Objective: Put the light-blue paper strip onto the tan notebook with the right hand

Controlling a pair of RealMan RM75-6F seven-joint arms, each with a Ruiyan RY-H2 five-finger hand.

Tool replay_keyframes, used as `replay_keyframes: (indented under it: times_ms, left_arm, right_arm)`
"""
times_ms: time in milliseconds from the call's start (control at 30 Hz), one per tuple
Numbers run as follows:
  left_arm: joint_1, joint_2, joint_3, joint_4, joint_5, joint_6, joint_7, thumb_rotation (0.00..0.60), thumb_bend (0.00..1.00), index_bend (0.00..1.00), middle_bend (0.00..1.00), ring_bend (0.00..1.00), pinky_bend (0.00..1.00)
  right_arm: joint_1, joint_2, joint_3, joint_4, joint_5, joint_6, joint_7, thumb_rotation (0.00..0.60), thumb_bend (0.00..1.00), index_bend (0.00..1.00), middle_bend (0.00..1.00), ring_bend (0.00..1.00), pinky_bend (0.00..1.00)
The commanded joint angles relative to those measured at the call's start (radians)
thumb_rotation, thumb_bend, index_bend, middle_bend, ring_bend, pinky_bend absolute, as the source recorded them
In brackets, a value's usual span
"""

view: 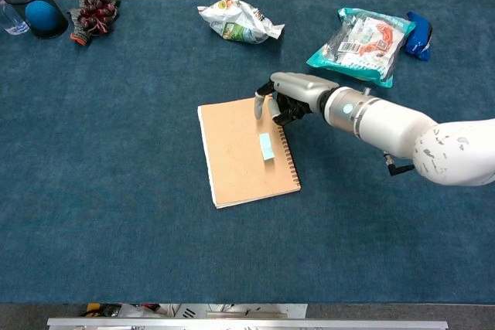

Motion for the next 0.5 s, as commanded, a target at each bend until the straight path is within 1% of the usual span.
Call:
replay_keyframes:
  times_ms: [33, 67, 133, 167, 233, 267, 333, 367, 400, 433, 467, 500]
  left_arm:
    - [-0.003, 0.001, -0.002, 0.000, -0.002, -0.003, 0.002, 0.600, 0.32, 0.01, 0.00, 0.00, 0.00]
    - [-0.005, 0.001, -0.003, -0.001, -0.002, -0.005, 0.002, 0.600, 0.32, 0.01, 0.00, 0.00, 0.00]
    - [-0.009, 0.001, -0.005, -0.001, -0.001, -0.010, 0.003, 0.600, 0.32, 0.01, 0.00, 0.00, 0.00]
    - [-0.011, 0.001, -0.005, -0.001, -0.001, -0.012, 0.003, 0.600, 0.32, 0.01, 0.00, 0.00, 0.00]
    - [-0.016, 0.000, -0.007, 0.000, -0.001, -0.017, 0.005, 0.600, 0.32, 0.02, 0.00, 0.00, 0.00]
    - [-0.018, 0.000, -0.007, 0.000, -0.001, -0.019, 0.005, 0.600, 0.32, 0.02, 0.00, 0.00, 0.00]
    - [-0.023, -0.001, -0.008, 0.000, -0.001, -0.026, 0.008, 0.600, 0.32, 0.02, 0.00, 0.00, 0.00]
    - [-0.025, -0.002, -0.008, 0.000, -0.001, -0.030, 0.010, 0.600, 0.32, 0.01, 0.00, 0.00, 0.00]
    - [-0.029, -0.002, -0.008, -0.001, -0.001, -0.036, 0.013, 0.600, 0.32, 0.01, 0.00, 0.00, 0.00]
    - [-0.032, -0.003, -0.008, -0.001, -0.001, -0.040, 0.015, 0.600, 0.32, 0.02, 0.00, 0.00, 0.00]
    - [-0.035, -0.004, -0.007, -0.002, 0.000, -0.044, 0.017, 0.600, 0.32, 0.02, 0.00, 0.00, 0.00]
    - [-0.039, -0.004, -0.007, -0.003, 0.002, -0.048, 0.020, 0.600, 0.32, 0.02, 0.00, 0.00, 0.00]
  right_arm:
    - [-0.033, 0.056, 0.005, -0.053, -0.035, 0.066, -0.001, 0.600, 0.95, 0.46, 1.00, 1.00, 1.00]
    - [-0.045, 0.073, 0.005, -0.069, -0.046, 0.088, -0.001, 0.600, 0.92, 0.46, 1.00, 1.00, 1.00]
    - [-0.075, 0.118, 0.000, -0.111, -0.071, 0.144, -0.008, 0.600, 0.78, 0.46, 0.99, 1.00, 1.00]
    - [-0.090, 0.138, -0.003, -0.128, -0.085, 0.171, -0.012, 0.600, 0.73, 0.46, 0.98, 1.00, 1.00]
    - [-0.127, 0.187, -0.018, -0.169, -0.116, 0.236, -0.028, 0.600, 0.58, 0.46, 0.93, 0.99, 1.00]
    - [-0.145, 0.207, -0.025, -0.185, -0.131, 0.266, -0.034, 0.600, 0.54, 0.46, 0.92, 0.98, 1.00]
    - [-0.189, 0.251, -0.042, -0.217, -0.164, 0.333, -0.044, 0.600, 0.41, 0.46, 0.84, 0.91, 1.00]
    - [-0.209, 0.270, -0.050, -0.231, -0.175, 0.359, -0.046, 0.600, 0.38, 0.46, 0.82, 0.87, 1.00]
    - [-0.235, 0.294, -0.058, -0.248, -0.193, 0.394, -0.045, 0.600, 0.34, 0.46, 0.77, 0.82, 1.00]
    - [-0.254, 0.311, -0.065, -0.258, -0.207, 0.420, -0.043, 0.600, 0.31, 0.46, 0.72, 0.76, 1.00]
    - [-0.274, 0.327, -0.072, -0.268, -0.221, 0.445, -0.041, 0.600, 0.30, 0.46, 0.69, 0.73, 0.99]
    - [-0.300, 0.349, -0.083, -0.280, -0.244, 0.477, -0.037, 0.600, 0.29, 0.45, 0.66, 0.68, 0.97]
